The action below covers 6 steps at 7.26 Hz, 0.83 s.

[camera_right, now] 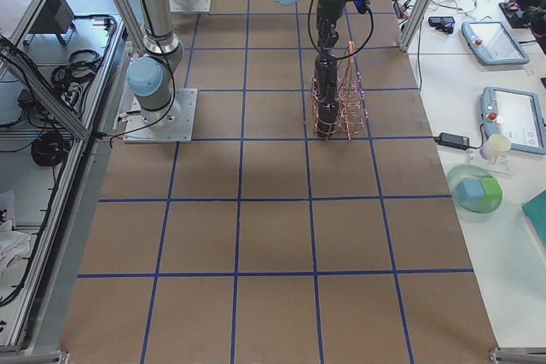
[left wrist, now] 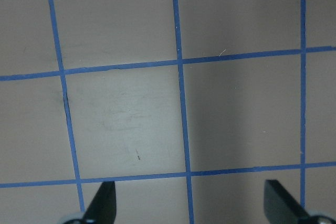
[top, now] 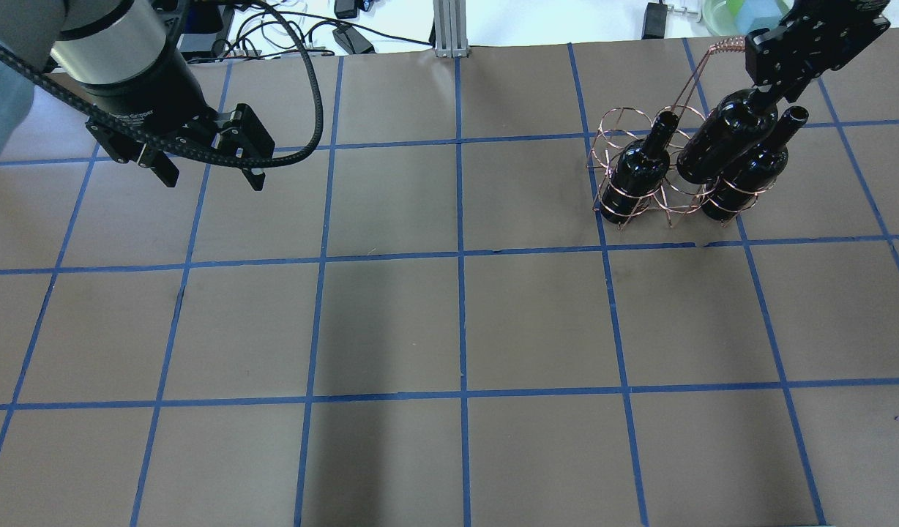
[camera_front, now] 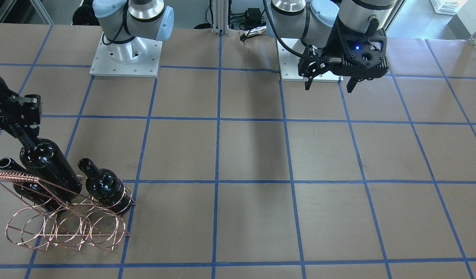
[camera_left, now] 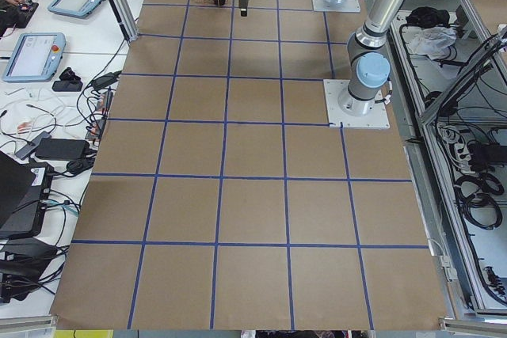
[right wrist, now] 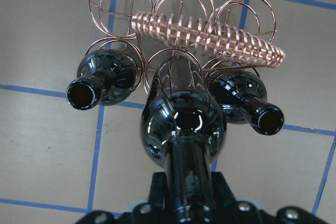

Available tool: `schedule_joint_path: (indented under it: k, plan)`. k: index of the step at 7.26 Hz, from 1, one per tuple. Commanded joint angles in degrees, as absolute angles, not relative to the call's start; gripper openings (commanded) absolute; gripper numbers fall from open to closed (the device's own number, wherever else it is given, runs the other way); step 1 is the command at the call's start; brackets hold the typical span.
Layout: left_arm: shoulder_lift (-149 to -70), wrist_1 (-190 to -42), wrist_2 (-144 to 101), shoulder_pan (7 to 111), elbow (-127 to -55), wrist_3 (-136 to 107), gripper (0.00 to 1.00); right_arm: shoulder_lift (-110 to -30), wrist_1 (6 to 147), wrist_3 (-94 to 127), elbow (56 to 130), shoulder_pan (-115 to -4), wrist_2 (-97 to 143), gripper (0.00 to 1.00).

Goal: Place wine into wine basket
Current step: 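Lower the bottle into the empty rack slot beside the others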

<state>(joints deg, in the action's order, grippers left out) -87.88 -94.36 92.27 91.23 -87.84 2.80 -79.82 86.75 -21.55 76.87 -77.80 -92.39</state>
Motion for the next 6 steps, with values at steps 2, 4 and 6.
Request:
schedule_joint_path:
  k: [2, 4, 6]
  plan:
    - [-87.10, -94.31, 92.55, 91.23, -88.33, 2.72, 1.00, -78.84, 86.92, -21.71, 77.34, -77.87, -92.37, 0.22]
    - [-86.66, -94.31, 91.85, 91.23, -88.33, 2.73, 1.00, -78.31, 87.01, -21.80, 77.60, -77.87, -92.37, 0.22]
    - [-86.66, -94.31, 91.85, 91.23, -88.33, 2.73, 1.00, -76.83, 87.10, -22.14, 77.69, -77.87, -92.37, 0.21]
